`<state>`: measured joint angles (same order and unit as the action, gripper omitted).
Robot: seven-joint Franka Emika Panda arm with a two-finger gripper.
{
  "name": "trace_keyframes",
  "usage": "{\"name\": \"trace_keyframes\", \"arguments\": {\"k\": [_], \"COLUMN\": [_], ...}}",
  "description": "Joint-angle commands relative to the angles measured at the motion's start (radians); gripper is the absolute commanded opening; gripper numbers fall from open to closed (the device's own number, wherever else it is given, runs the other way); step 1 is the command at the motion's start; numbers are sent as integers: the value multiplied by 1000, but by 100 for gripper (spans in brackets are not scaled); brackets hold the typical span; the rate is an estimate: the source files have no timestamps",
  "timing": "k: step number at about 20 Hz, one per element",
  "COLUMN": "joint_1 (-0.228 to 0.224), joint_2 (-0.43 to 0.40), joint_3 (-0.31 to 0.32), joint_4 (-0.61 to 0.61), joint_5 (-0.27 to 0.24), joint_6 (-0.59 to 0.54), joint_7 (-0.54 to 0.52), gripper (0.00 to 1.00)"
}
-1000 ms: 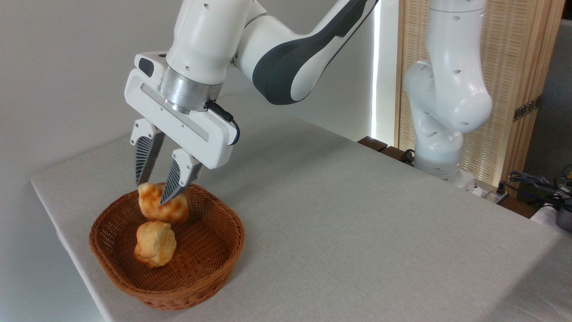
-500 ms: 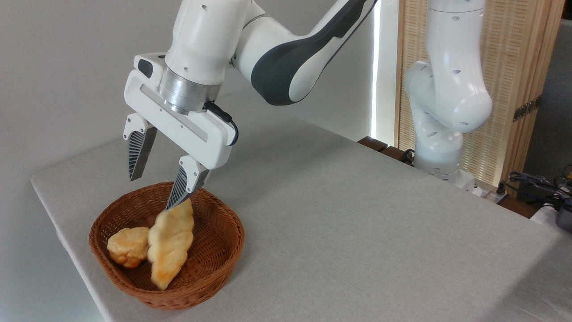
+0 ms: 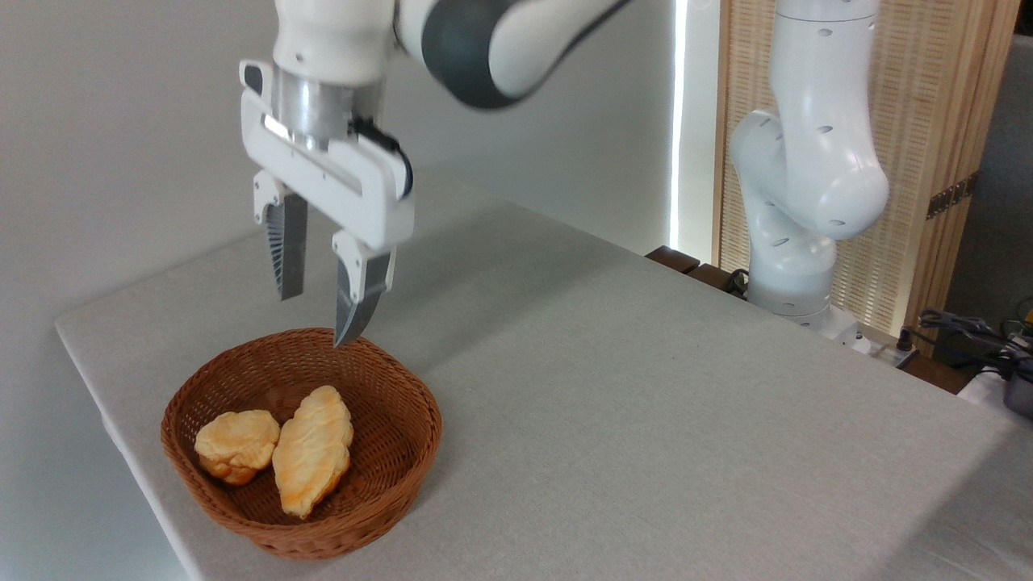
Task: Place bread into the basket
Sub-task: 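Raise the open gripper up away from the basket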
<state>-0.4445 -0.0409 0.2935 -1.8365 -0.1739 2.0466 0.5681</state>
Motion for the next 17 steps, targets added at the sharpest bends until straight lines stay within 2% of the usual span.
{"name": "trace_keyframes", "arguments": {"k": [1,4,11,17], "joint_1": [-5,-10,0,0], "joint_2": [6,7,9,9], "joint_3": [3,0,16,21], "joint_4": [45,45,43,43], "joint_5": [83,116,119,143], "joint_6": [-141,-183,-200,-206], "joint_7": [-11,-10,56,49], "gripper": [100,100,100,100]}}
